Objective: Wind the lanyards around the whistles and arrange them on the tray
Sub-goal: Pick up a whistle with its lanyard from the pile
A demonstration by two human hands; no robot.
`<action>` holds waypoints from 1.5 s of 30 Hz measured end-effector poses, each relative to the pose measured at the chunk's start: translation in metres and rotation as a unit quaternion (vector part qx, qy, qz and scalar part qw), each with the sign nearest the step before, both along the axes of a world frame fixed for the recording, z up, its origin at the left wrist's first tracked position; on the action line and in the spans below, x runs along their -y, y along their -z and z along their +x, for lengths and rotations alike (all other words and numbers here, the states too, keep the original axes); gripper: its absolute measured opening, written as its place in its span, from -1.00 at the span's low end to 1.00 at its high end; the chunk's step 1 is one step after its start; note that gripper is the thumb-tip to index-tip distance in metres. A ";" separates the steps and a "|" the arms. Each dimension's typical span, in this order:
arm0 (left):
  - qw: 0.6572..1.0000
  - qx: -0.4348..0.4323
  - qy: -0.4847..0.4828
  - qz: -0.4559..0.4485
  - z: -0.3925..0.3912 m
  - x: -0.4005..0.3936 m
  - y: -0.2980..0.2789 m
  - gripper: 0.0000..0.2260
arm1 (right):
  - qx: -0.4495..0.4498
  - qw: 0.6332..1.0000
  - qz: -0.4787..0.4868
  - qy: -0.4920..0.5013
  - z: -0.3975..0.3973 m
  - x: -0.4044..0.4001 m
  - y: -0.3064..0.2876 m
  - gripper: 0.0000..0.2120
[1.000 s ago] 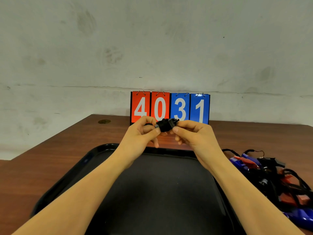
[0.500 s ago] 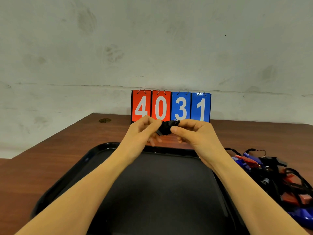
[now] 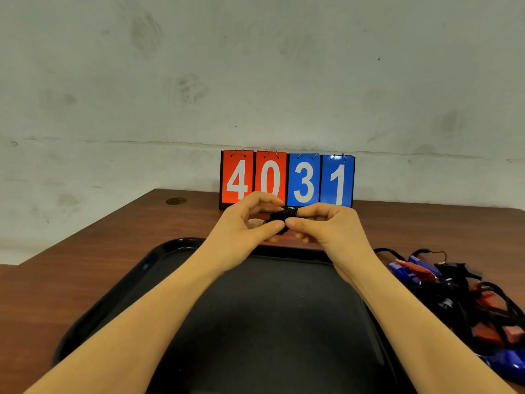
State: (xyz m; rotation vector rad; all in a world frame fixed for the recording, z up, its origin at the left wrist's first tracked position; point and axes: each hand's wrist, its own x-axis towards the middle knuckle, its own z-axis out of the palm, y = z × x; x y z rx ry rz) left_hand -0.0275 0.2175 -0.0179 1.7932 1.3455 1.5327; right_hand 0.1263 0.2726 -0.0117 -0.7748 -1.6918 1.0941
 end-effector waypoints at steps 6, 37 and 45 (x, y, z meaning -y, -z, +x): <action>1.000 -0.017 -0.005 0.002 0.002 0.000 0.001 -0.74 | -0.006 1.000 0.001 0.020 -0.002 0.000 0.002 -0.91; 0.999 0.005 0.024 -0.023 0.006 0.002 0.000 -0.85 | -0.015 0.998 0.026 -0.046 0.002 0.005 -0.005 -0.94; 1.000 -0.023 0.013 0.002 0.007 0.001 0.001 -0.90 | -0.019 0.998 0.034 -0.054 0.001 0.007 -0.004 -0.92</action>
